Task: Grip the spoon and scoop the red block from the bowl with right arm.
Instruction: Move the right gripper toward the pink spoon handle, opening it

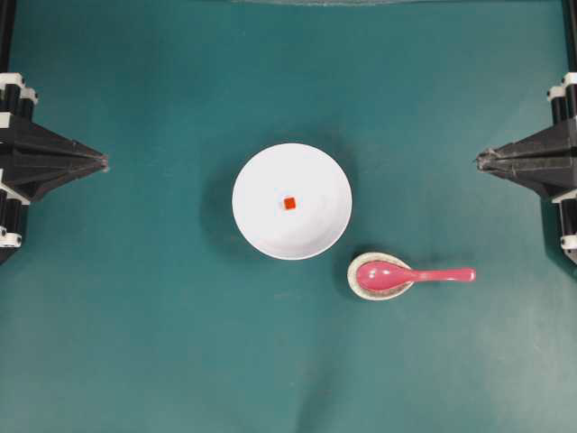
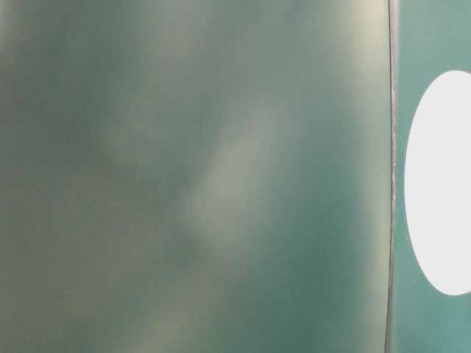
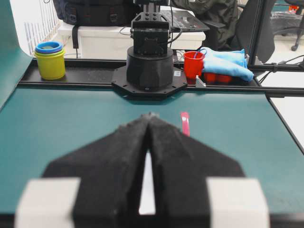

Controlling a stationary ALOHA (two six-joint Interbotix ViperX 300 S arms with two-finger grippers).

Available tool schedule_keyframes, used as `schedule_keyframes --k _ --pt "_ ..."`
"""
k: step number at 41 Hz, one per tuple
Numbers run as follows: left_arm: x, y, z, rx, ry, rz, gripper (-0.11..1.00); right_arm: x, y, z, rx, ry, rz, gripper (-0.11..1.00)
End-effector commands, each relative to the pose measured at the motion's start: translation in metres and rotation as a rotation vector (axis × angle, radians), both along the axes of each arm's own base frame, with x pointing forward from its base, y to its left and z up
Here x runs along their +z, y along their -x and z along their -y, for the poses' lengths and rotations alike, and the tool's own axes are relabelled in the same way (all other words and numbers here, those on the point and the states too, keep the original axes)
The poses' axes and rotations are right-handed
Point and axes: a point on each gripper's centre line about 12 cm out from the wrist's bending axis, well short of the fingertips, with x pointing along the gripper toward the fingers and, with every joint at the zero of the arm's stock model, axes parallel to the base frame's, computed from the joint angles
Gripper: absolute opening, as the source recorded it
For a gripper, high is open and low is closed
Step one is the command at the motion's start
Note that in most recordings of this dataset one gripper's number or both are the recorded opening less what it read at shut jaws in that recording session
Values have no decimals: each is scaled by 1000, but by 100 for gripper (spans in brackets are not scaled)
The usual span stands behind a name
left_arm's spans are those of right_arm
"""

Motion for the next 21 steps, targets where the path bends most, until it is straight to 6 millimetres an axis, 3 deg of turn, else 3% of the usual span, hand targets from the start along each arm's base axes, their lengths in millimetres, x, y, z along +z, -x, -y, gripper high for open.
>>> schedule_keyframes --k 1,21 --pt "10 -4 -1 3 3 6 0 5 -3 0 2 -5 9 0" --pt "1 -5 -1 5 3 -121 0 6 -11 0 2 -43 -23 0"
